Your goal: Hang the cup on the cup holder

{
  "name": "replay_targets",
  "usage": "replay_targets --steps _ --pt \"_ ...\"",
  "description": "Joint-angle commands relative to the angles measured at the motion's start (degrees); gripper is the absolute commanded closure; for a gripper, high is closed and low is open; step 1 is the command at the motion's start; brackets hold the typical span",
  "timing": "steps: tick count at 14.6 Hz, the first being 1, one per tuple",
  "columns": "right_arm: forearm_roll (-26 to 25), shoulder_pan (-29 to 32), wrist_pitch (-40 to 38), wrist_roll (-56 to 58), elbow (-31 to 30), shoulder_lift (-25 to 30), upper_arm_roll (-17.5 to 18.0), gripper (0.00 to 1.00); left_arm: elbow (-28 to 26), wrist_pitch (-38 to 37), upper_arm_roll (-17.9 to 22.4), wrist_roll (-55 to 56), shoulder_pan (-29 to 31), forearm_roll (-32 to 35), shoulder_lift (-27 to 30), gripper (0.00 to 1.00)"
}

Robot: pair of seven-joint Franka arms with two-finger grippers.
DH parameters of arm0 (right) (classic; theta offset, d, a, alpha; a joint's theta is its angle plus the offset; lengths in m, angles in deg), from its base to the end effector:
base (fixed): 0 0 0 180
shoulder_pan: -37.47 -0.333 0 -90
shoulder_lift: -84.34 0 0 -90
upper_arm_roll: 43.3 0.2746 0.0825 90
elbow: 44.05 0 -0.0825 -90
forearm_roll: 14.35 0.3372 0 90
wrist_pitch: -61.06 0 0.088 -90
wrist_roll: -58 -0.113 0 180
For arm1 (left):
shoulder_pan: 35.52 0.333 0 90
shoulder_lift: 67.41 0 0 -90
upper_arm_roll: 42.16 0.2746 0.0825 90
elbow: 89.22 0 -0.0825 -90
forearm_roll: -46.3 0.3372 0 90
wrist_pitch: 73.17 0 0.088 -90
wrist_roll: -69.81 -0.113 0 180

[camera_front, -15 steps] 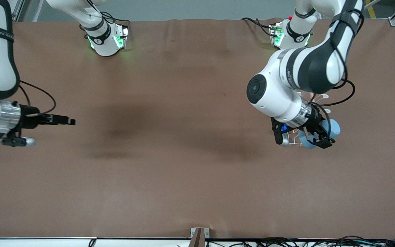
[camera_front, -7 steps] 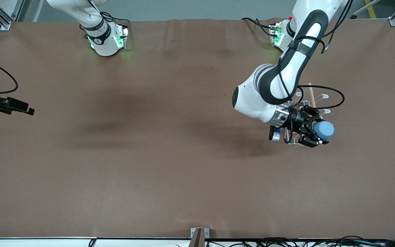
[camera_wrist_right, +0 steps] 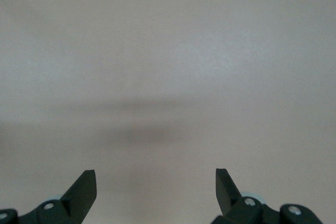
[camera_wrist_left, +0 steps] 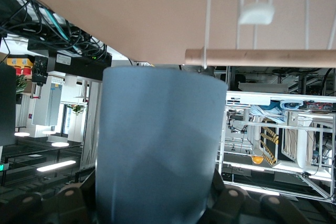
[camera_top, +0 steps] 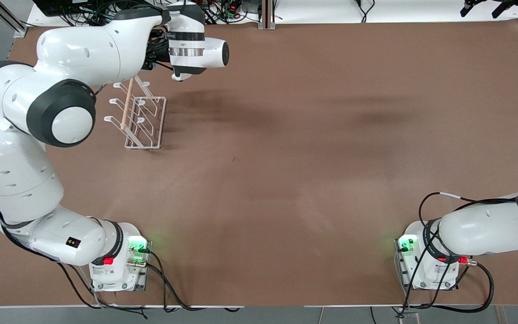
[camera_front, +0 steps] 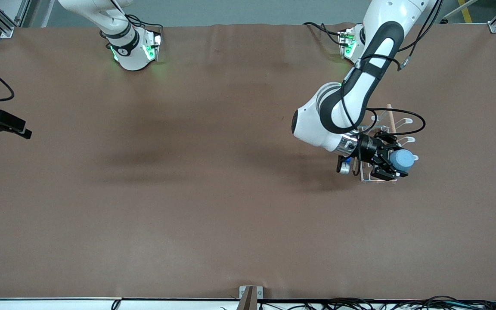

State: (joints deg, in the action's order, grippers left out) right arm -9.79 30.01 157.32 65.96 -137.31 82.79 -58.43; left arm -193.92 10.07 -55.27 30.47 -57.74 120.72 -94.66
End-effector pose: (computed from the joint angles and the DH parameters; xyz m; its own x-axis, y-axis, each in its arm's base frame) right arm 0.5201 -0.0602 0.5492 0.9994 -0.0036 0.0357 -0.0012 -0.9977 -0.0679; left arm 0.5108 -0.2052 0.2949 0.0276 -0.2407 -0.9702 -0.9522 0.2891 -0.0988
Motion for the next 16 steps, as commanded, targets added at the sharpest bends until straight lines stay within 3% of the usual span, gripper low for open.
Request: replay_targets --steps 1,3,5,13,16 --pt "-2.5 3.7 -1.7 -1.5 -1.1 3.3 5.3 0.00 -0.3 -0.4 -0.1 0.5 0.0 -0.5 -0.6 0.84" --pt "-2.6 8.8 -3.4 -1.8 -1.2 4.9 11.5 0.00 -0.6 -0.4 -0.1 1.4 0.0 -0.6 -1.0 0.84" --pt "-2.6 11.0 -4.6 -2.2 -1.4 5.5 14.1 0.00 -1.7 -0.4 -0.2 4.2 -0.1 -1.5 -1.2 0.84" --pt "-2.6 11.9 -4.8 -1.9 1.7 4.9 14.3 0.00 -2.0 -0.4 -0.9 4.5 0.0 -7.4 -1.0 0.84" --pt "-4.7 11.4 -9.1 -3.1 4.4 4.4 14.6 0.00 -3.4 -0.4 -0.9 5.9 -0.1 -7.4 -1.2 0.84"
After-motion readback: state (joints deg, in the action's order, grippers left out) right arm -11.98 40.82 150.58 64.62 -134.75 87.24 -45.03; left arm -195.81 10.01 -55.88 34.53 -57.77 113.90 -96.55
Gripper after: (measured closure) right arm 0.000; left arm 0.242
